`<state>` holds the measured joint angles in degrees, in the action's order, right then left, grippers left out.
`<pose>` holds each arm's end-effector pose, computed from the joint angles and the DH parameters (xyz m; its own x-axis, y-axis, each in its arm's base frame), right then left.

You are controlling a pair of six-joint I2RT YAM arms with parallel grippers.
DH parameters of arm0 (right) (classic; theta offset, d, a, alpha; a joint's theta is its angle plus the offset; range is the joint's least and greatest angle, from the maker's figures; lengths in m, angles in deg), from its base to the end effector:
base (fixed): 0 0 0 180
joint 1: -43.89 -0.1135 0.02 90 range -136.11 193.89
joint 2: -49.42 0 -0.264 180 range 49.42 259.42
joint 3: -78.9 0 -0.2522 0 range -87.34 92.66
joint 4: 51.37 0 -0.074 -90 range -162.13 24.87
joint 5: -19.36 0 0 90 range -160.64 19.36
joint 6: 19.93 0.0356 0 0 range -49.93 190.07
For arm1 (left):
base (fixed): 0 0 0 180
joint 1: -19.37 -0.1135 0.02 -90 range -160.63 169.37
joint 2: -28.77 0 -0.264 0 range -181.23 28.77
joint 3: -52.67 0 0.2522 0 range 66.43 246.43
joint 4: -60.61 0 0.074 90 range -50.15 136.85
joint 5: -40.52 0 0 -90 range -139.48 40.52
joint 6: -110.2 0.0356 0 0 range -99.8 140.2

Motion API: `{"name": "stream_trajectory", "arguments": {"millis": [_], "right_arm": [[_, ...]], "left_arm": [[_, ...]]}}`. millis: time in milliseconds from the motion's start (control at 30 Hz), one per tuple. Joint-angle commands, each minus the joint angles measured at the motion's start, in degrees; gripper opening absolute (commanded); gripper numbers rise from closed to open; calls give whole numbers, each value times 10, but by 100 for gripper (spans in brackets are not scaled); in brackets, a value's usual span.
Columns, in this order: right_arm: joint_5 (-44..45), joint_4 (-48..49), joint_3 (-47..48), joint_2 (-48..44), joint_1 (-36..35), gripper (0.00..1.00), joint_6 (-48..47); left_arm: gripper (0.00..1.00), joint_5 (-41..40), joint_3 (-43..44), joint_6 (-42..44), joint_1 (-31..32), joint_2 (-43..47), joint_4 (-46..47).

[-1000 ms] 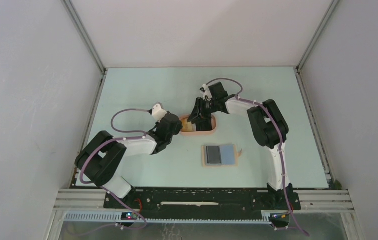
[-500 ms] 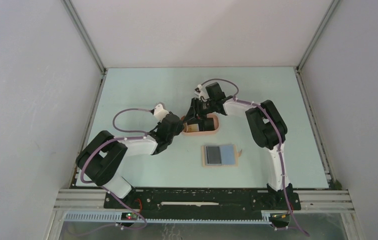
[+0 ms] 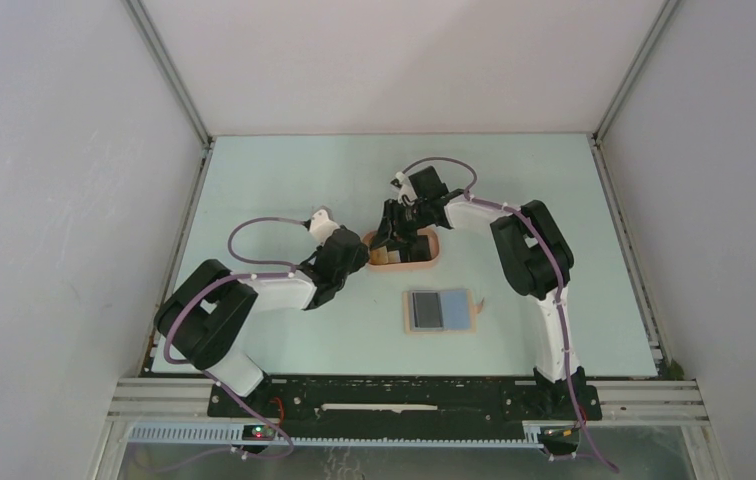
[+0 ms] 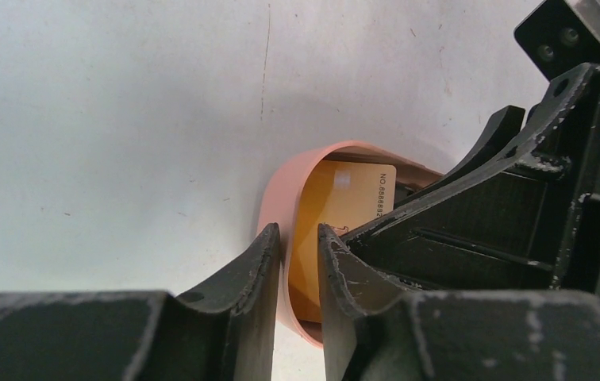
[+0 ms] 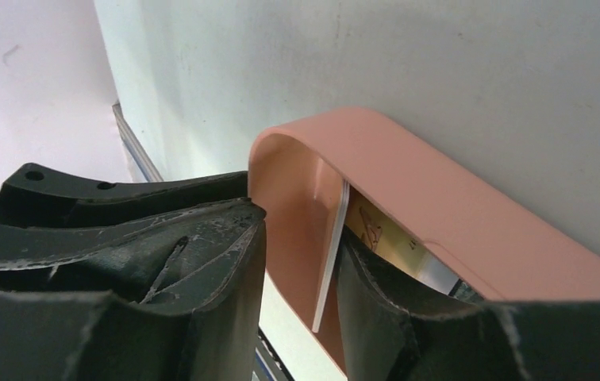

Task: Put the credit cards into the card holder
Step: Pick up the credit card from the storage box.

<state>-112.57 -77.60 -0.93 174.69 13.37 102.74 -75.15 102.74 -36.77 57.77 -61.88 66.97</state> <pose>0.3873 0.2559 0.1436 -0.9643 -0.1023 -0.2444 -0.2578 0.5750 0.7765 0.2465 -0.1757 0.1538 -0.4742 -0.5883 -0.6550 -0.2174 0.7992 -0.5605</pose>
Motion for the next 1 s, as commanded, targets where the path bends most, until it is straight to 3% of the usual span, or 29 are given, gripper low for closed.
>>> {"name": "stream_trajectory", "arguments": {"millis": [0, 967], "right_arm": [[19, -27, 19, 8, -3, 44, -23], [-49, -29, 15, -17, 25, 40, -23]], "left_arm": [[28, 4, -4, 2, 4, 2, 26], [35, 8, -5, 10, 4, 5, 32]]}}
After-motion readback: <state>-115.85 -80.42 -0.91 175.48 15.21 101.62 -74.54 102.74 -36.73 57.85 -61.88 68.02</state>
